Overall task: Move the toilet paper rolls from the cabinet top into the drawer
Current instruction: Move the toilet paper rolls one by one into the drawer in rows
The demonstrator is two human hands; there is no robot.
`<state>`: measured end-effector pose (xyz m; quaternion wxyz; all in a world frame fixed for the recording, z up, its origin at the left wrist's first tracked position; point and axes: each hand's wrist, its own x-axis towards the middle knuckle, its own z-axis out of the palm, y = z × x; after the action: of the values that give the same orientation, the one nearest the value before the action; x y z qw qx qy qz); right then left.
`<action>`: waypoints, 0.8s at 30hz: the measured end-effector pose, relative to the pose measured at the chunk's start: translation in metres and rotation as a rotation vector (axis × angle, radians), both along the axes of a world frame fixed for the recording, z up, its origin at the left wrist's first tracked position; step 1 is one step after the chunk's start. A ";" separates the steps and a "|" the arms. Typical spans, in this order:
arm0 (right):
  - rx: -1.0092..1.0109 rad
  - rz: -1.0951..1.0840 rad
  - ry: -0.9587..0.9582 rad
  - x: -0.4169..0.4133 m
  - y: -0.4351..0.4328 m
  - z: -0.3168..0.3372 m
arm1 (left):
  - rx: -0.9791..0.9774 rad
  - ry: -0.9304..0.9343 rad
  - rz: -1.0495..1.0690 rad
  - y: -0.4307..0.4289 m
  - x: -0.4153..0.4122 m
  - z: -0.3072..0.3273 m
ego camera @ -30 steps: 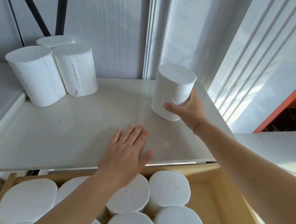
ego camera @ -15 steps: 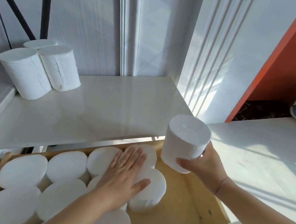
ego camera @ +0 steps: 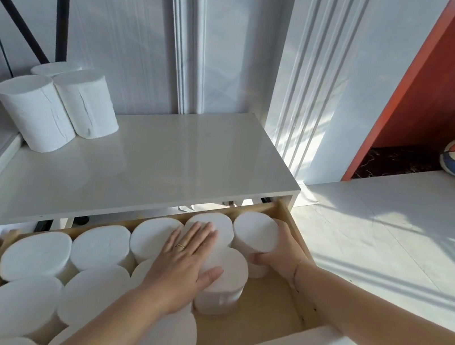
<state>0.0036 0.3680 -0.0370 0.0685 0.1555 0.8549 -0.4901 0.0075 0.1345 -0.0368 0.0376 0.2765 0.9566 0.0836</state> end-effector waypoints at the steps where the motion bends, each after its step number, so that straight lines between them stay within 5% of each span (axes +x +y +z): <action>1: -0.028 0.021 0.003 0.000 0.001 0.002 | -0.003 0.003 -0.001 0.000 0.000 0.000; 9: 0.120 0.239 0.080 -0.032 -0.001 0.030 | -0.010 0.018 0.001 0.000 0.000 -0.002; 19: 0.621 0.592 -0.320 -0.021 0.008 0.061 | -0.013 0.048 0.003 0.000 0.000 -0.004; 24: 0.654 0.677 -0.522 0.010 0.015 0.067 | -0.015 0.068 0.000 -0.001 -0.001 -0.007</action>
<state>0.0134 0.3829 0.0304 0.3810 0.0011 0.9198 -0.0939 0.0068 0.1337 -0.0439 0.0073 0.2786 0.9580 0.0671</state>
